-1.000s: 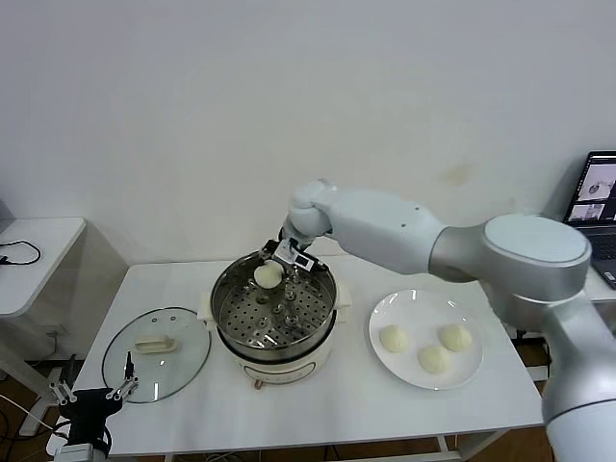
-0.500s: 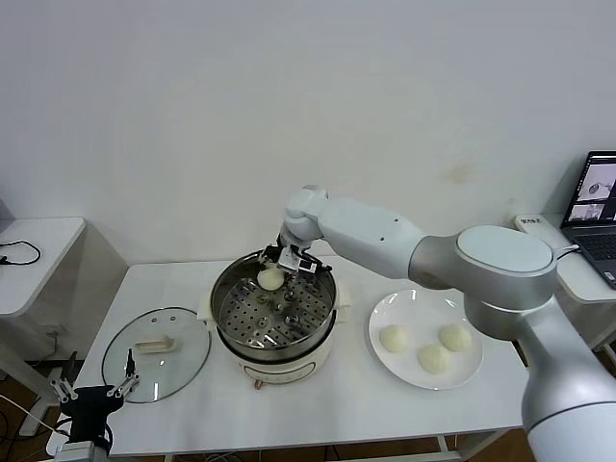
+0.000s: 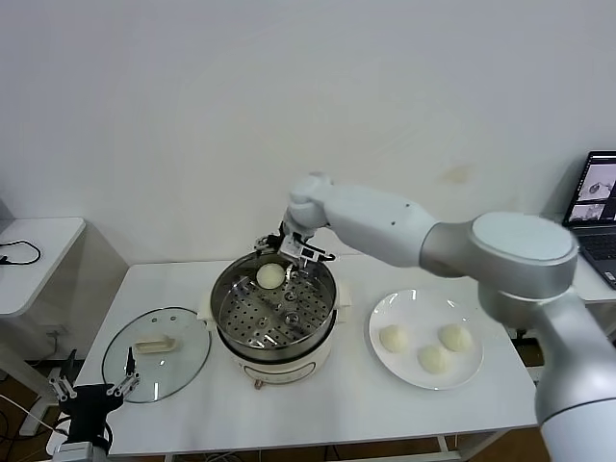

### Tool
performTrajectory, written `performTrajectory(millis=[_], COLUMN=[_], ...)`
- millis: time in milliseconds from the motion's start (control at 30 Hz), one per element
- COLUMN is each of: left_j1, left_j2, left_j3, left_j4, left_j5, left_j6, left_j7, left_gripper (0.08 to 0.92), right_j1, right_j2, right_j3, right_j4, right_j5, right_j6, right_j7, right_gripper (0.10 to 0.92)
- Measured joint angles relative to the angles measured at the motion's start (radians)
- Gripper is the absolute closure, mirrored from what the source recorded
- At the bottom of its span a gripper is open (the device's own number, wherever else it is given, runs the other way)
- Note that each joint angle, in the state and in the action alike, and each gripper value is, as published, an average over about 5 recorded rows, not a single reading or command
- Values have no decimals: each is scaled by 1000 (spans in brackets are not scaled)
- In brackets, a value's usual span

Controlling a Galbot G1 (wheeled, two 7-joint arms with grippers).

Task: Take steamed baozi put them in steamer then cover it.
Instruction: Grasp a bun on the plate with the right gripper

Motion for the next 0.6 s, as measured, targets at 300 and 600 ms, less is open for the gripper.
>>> performTrajectory(millis=[300, 600], left_j1=[2, -8], left_j2=[7, 25], left_j3=[12, 8], left_j4=[-20, -19], left_j5=[2, -1], left_j6=[7, 16], left_j7=[4, 4], left_gripper=[177, 177], right_j1=[86, 88], right_j2=[-229, -512], right_j3=[-16, -9], right_j4=[248, 466], right_j5=[172, 225], right_j6=[-277, -468], right_j7=[-54, -79], right_gripper=[202, 203])
